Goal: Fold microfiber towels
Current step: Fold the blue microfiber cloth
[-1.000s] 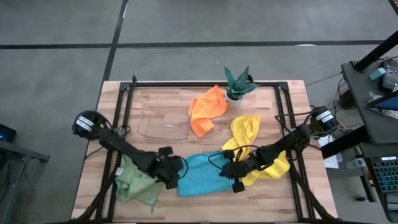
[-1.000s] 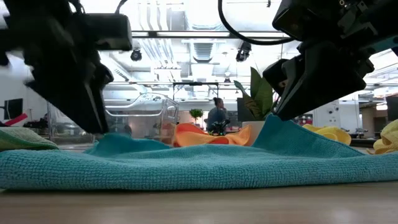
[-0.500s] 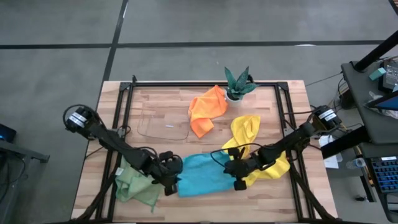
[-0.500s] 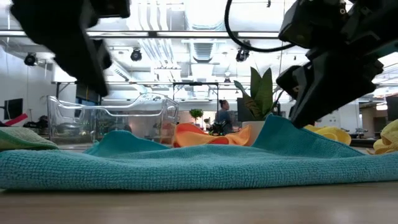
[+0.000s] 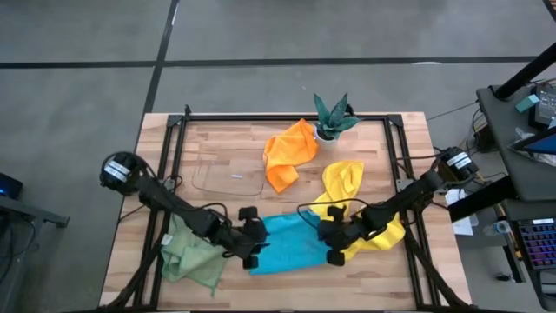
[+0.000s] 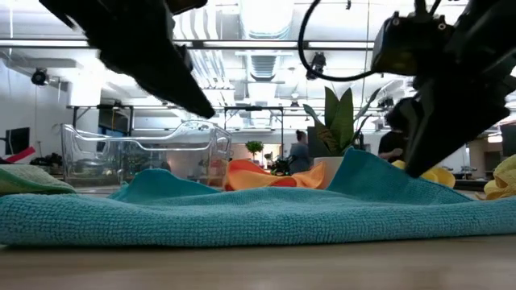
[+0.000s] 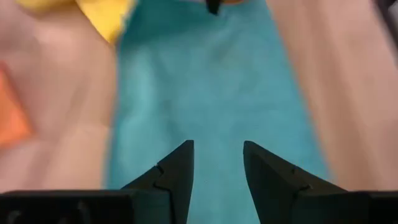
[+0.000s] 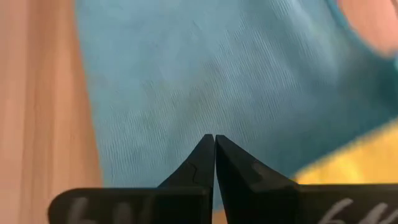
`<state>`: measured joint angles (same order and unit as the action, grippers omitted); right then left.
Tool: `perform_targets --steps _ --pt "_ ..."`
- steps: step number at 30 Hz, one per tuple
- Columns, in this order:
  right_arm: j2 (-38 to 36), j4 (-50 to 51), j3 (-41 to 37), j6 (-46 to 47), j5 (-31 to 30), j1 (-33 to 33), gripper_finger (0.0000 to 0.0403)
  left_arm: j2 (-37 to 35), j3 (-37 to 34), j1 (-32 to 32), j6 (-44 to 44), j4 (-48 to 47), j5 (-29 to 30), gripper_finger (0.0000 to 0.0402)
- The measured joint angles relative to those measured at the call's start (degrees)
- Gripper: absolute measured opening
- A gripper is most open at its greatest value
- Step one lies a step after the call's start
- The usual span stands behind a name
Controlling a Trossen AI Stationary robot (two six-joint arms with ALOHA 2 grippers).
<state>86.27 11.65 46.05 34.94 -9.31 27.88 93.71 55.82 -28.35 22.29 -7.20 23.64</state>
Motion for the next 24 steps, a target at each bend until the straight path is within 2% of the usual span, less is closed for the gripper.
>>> perform_targets --steps 5,9,12,17,21,24 --pt "-0.04 11.1 3.3 11.64 4.2 0.24 0.0009 -0.1 -0.03 1.8 -14.54 5.4 4.03 0.0125" --pt "-0.04 13.37 4.67 19.57 9.64 0.33 0.0009 -0.56 -0.04 3.89 -29.42 11.55 4.22 0.0125" --pt "-0.08 13.27 5.05 27.81 11.36 0.26 0.0009 -2.35 -0.07 5.95 -38.72 15.16 4.24 0.0125" --pt "-0.08 13.46 5.06 39.09 15.79 0.27 0.0037 -5.97 -0.79 9.47 -42.16 15.8 4.37 0.0125" --pt "-0.08 13.6 5.02 47.97 15.85 0.26 0.0087 -7.33 -2.66 10.11 -41.11 15.64 4.28 0.0125" --pt "-0.08 13.79 5.0 51.31 15.75 0.26 0.0132 -7.4 -3.37 10.09 -40.78 15.84 4.13 0.0125"
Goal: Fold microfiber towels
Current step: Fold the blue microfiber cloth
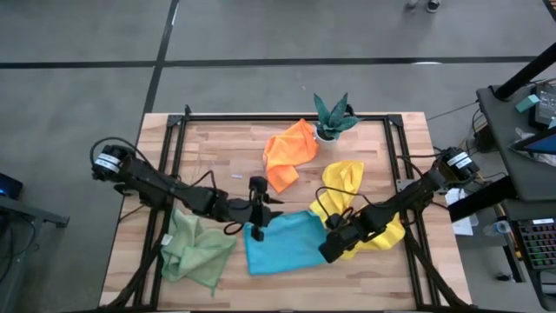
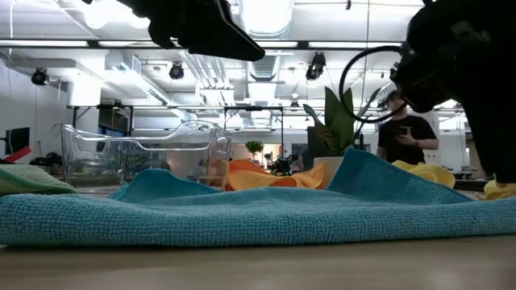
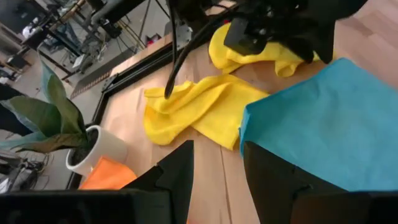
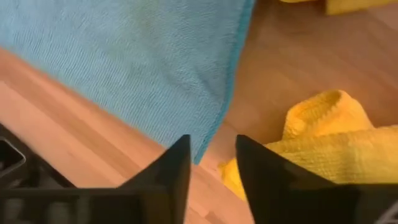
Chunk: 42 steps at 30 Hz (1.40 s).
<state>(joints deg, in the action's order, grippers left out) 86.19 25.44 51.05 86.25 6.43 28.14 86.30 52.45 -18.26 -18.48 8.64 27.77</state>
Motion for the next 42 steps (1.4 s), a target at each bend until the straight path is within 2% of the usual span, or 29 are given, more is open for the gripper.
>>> perform_targets --steps 6,9,14,29,42 --pt "0.12 -1.59 0.0 1.11 -5.78 -0.68 0.0206 -0.28 -1.75 -0.13 0.17 -0.25 0.01 0.0125" --pt "0.59 -1.51 -0.11 0.94 -8.16 -2.14 0.0227 -0.87 -2.81 -0.22 1.6 -0.47 0.0 0.0125" --pt "1.95 -1.96 -0.15 -1.79 -8.51 -4.41 0.0248 -1.27 -3.41 -0.38 2.53 -0.7 0.02 0.0125" --pt "8.85 -12.07 0.2 -5.49 -9.7 -4.89 0.025 -1.38 -3.41 -0.42 3.08 -0.13 0.09 0.0125" --pt "9.31 -17.84 0.24 -8.26 -11.97 -5.83 0.0237 -1.7 -3.41 -0.35 3.05 -0.11 0.2 0.0125"
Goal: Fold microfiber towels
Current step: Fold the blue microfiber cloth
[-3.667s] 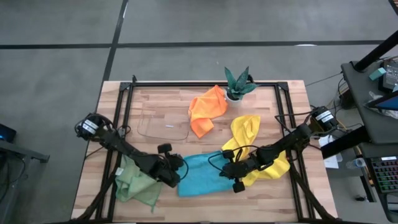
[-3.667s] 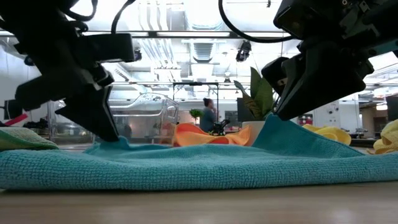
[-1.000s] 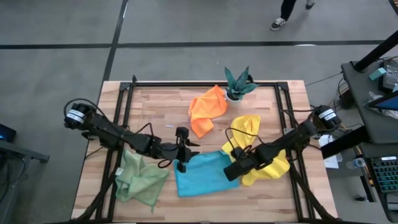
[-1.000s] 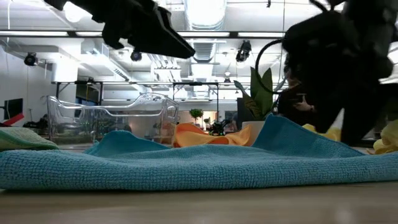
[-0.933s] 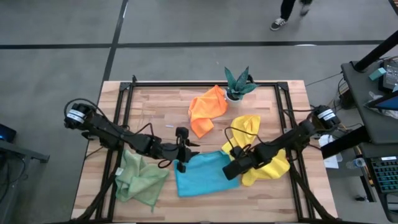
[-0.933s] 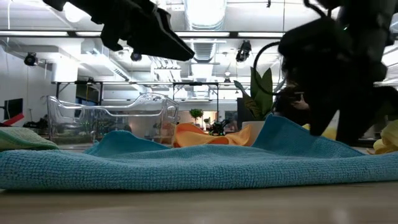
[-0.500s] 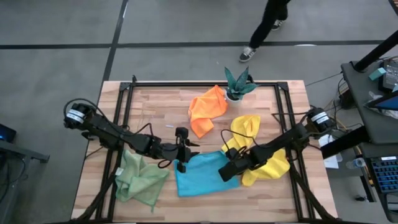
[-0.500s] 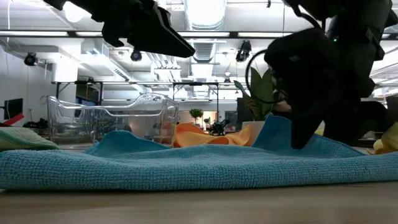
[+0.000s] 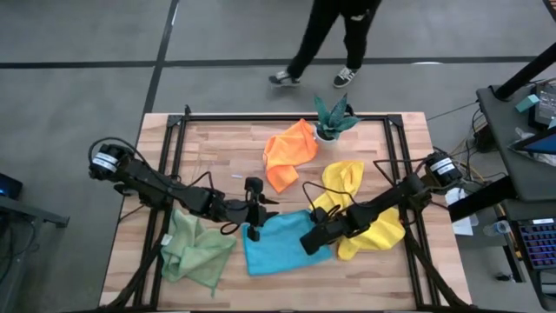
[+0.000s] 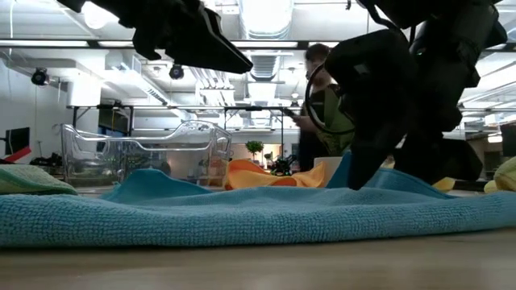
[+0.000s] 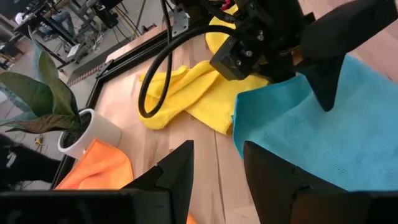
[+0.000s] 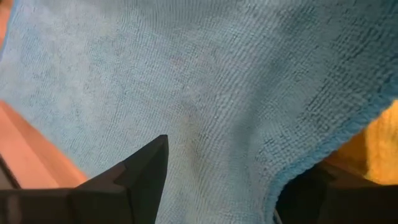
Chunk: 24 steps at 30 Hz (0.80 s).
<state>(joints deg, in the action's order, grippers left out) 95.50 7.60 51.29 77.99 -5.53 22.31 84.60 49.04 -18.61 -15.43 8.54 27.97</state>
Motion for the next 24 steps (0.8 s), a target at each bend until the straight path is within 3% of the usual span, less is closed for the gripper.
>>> perform_targets --steps 24 --pt "0.04 -1.1 -0.02 -3.26 -3.67 -0.62 0.0234 -0.53 0.63 1.75 -5.03 2.01 1.09 0.0125"
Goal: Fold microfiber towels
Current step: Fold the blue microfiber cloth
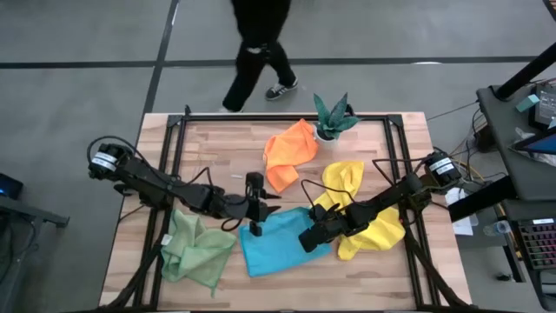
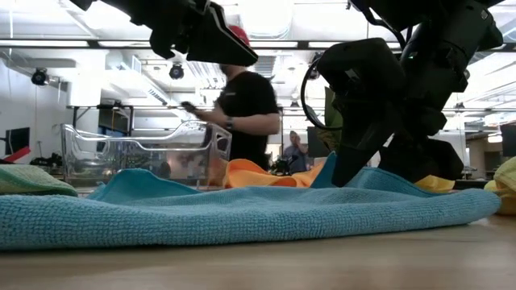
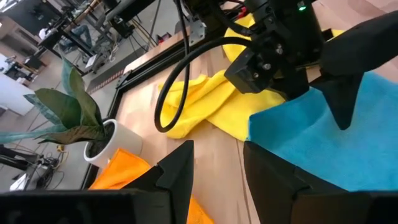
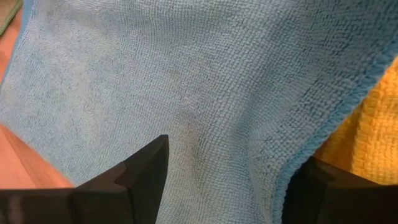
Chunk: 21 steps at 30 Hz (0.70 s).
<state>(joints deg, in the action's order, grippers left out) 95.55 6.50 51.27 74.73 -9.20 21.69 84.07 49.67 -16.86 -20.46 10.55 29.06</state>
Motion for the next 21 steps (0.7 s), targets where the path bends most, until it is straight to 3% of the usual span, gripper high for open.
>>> perform_targets --steps 5,17,21 --pt "0.0 0.0 0.0 -0.13 0.06 0.0 0.0205 0.0 -0.04 0.04 0.01 0.09 0.0 0.0125" --pt "0.0 0.0 0.02 -3.84 -0.23 0.0 0.002 0.0 -0.09 0.04 0.36 1.03 -0.02 0.0125" --pt "-0.07 0.0 0.02 -4.35 -0.32 0.0 0.0013 0.0 -0.09 0.01 0.58 1.04 -0.02 0.0125"
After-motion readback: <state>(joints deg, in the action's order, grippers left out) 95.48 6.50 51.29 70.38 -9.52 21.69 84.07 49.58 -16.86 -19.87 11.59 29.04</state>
